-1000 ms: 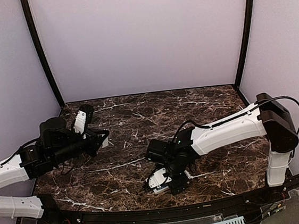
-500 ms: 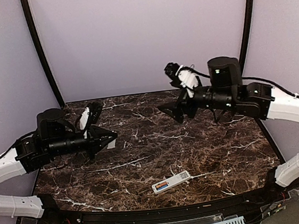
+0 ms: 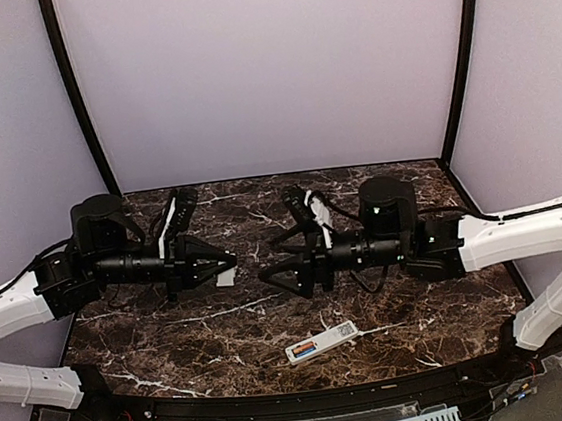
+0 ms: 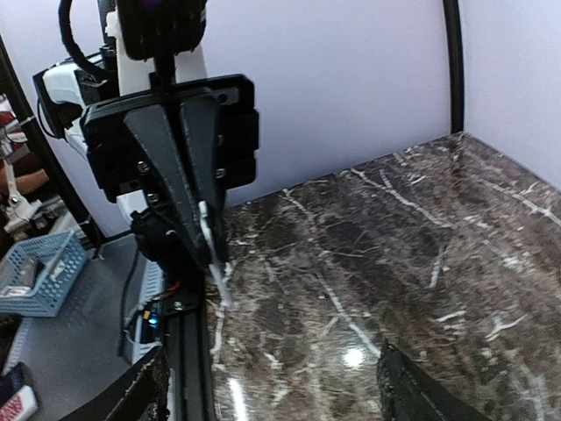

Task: Load the batteries into the remote control
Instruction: Pass from the left arm to the right

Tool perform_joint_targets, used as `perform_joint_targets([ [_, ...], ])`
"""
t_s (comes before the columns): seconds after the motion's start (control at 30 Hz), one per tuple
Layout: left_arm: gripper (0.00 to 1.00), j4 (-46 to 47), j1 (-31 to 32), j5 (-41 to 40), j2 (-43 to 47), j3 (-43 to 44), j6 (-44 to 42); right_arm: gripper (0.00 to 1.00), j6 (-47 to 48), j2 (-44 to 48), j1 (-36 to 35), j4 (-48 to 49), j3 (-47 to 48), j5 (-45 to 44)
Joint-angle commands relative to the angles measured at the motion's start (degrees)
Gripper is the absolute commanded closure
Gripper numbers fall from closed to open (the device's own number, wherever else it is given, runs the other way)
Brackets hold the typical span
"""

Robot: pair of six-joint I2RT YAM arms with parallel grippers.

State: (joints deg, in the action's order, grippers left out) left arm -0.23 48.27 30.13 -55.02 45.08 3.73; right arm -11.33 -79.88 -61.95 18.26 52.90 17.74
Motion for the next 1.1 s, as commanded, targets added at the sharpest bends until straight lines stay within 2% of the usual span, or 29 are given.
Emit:
perform_joint_targets([
  [0.0, 1.00, 4.35, -0.11, 3.51, 0.00, 1.24, 3.08, 0.32, -0.57, -3.83, -5.10, 11.28, 1.48, -2.72],
  [0.1, 1.00, 5.64, -0.05, 3.77, -0.30, 0.76, 4.51, 0.49, -2.39, -8.06, -6.32, 14.34, 2.61, -2.41],
  [0.33, 1.00, 5.65, 0.30, 4.00, 0.18, 0.11, 5.74, 0.69, -4.33, -11.97, -6.82, 18.81, 4.01, -2.05],
  [0.43, 1.00, 4.92, 0.40, 3.36, 0.46, -0.06, 5.47, 0.73, -3.91, -12.94, -7.09, 17.63, 5.33, -0.84],
  [0.63, 1.00, 3.74, 0.51, 3.02, 0.62, -0.13, 4.85, 0.72, -3.04, -12.53, -7.14, 17.19, 5.52, 0.79],
  [0.7, 1.00, 3.63, 0.51, 3.00, 0.56, -0.21, 4.75, 0.77, -2.64, -12.32, -7.19, 16.38, 5.94, 0.88],
  [0.83, 1.00, 3.74, 0.51, 3.79, 0.00, -0.17, 4.88, 1.00, -1.67, -12.62, -7.13, 14.42, 7.32, 2.27],
  [0.97, 1.00, 3.68, 0.57, 4.71, -0.10, -0.09, 4.59, 1.00, -1.20, -12.56, -7.18, 12.61, 8.20, 3.44],
  [1.03, 0.94, 3.74, 0.55, 4.60, 0.16, -0.15, 4.42, 1.00, -0.86, -11.94, -7.14, 12.26, 8.13, 3.49],
  [1.07, 0.76, 3.74, 0.58, 4.33, 0.30, -0.16, 4.40, 1.00, -0.68, -11.48, -7.08, 12.02, 8.10, 3.41],
])
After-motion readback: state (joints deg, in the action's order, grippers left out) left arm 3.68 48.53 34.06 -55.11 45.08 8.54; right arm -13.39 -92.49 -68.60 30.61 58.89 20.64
